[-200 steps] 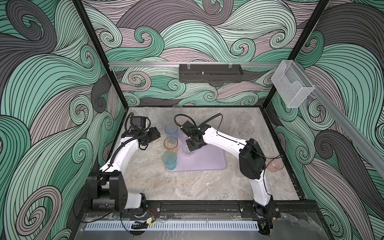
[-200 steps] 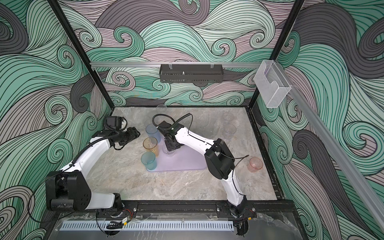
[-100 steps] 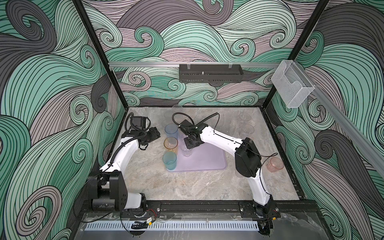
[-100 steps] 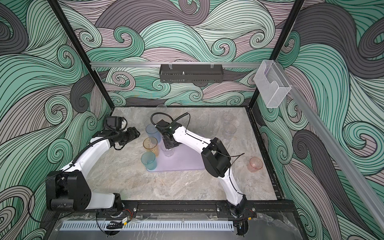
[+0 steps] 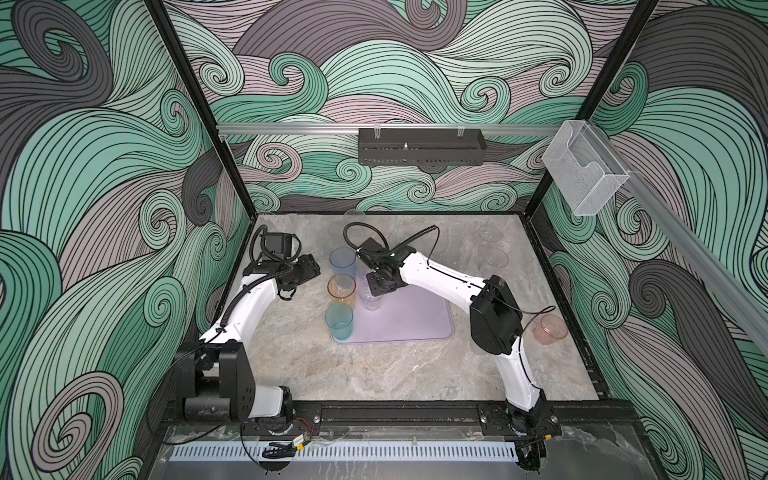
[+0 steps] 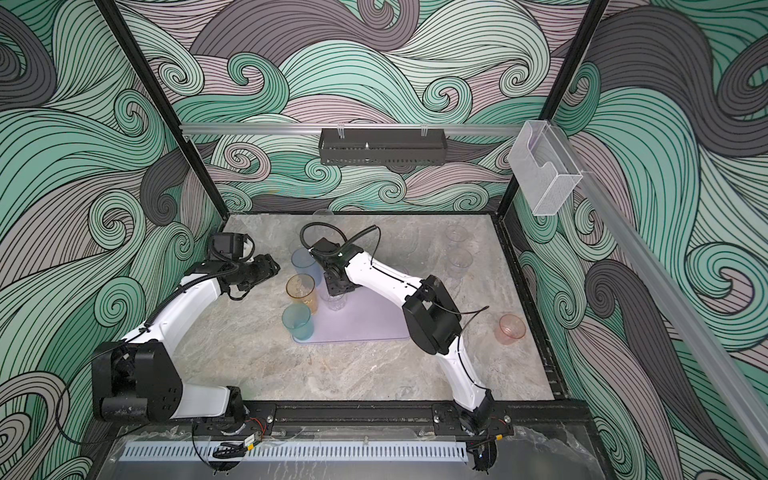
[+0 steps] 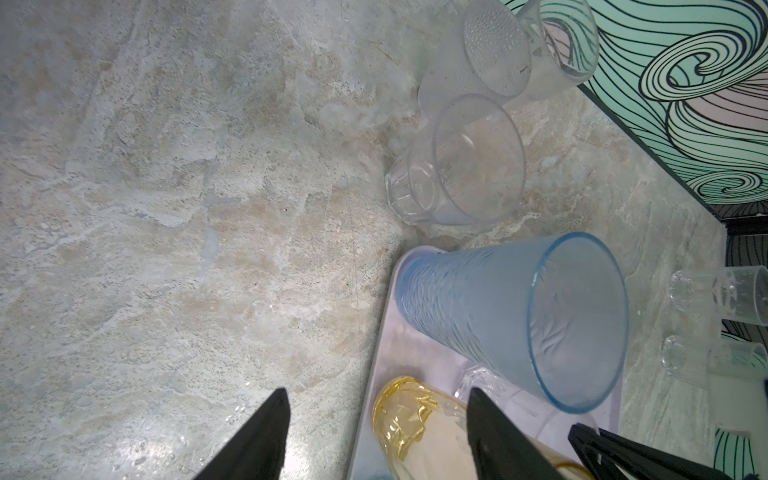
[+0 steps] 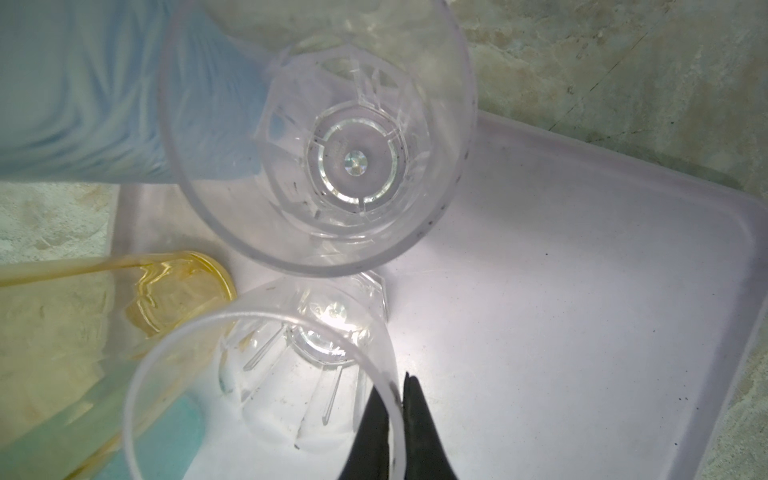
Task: Place the glasses into the tray
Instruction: 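Carry the clear cup over the tray and lower it beside the first clear cup, then open the right gripper and raise it while the left moves toward the clear cups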
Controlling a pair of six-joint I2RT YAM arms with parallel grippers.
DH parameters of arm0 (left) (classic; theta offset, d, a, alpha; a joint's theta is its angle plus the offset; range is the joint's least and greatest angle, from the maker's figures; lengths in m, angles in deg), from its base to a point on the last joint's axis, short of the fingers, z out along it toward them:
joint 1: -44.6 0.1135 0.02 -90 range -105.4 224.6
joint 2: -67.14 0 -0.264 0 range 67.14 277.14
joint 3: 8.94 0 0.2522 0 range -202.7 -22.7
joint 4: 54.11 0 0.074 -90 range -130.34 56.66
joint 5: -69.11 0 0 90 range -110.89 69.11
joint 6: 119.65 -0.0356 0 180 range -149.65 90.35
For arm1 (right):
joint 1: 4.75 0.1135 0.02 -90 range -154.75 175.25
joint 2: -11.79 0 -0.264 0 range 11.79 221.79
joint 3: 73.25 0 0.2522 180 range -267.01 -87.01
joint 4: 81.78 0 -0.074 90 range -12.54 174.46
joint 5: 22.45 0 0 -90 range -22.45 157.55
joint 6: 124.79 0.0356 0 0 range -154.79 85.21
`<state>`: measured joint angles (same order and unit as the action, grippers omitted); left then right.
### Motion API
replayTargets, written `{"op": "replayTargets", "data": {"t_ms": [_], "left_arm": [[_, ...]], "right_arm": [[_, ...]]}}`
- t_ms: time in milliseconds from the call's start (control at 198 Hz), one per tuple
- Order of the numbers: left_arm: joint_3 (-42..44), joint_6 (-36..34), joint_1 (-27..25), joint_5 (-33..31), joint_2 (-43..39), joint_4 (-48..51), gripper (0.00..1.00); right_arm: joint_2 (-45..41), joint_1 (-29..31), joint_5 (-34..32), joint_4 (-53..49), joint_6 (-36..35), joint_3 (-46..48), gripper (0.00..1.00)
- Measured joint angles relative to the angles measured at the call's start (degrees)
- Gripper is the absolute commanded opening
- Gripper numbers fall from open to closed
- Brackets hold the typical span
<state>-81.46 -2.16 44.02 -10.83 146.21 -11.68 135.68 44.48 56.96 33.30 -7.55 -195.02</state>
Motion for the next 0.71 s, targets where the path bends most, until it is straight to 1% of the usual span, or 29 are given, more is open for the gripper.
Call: {"op": "replayTargets", "data": {"t_ms": [76, 202, 369, 510, 707], "left_arm": [[0.0, 0.0, 0.0, -0.11, 0.11, -0.02, 0.7], [-0.02, -0.04, 0.0, -0.46, 0.33, 0.04, 0.7], [-1.73, 0.09, 0.02, -0.76, 1.25, 1.55, 0.71], [-5.44, 0.61, 0.02, -0.81, 4.24, 1.92, 0.71], [-11.56, 1.05, 0.02, 0.72, 11.96, 1.84, 0.68]], "right_arm": [[0.0, -0.04, 0.04, 0.15, 0.04, 0.0, 0.13], [0.0, -0.15, 0.31, 0.66, 0.22, 0.0, 0.29], [-2.14, -0.5, 1.77, 1.27, 0.24, 2.1, 0.42], [-7.96, -1.25, 3.67, 2.71, 0.24, 6.93, 0.46], [-17.62, -4.02, 6.19, 6.8, 0.66, 15.08, 0.46]]}}
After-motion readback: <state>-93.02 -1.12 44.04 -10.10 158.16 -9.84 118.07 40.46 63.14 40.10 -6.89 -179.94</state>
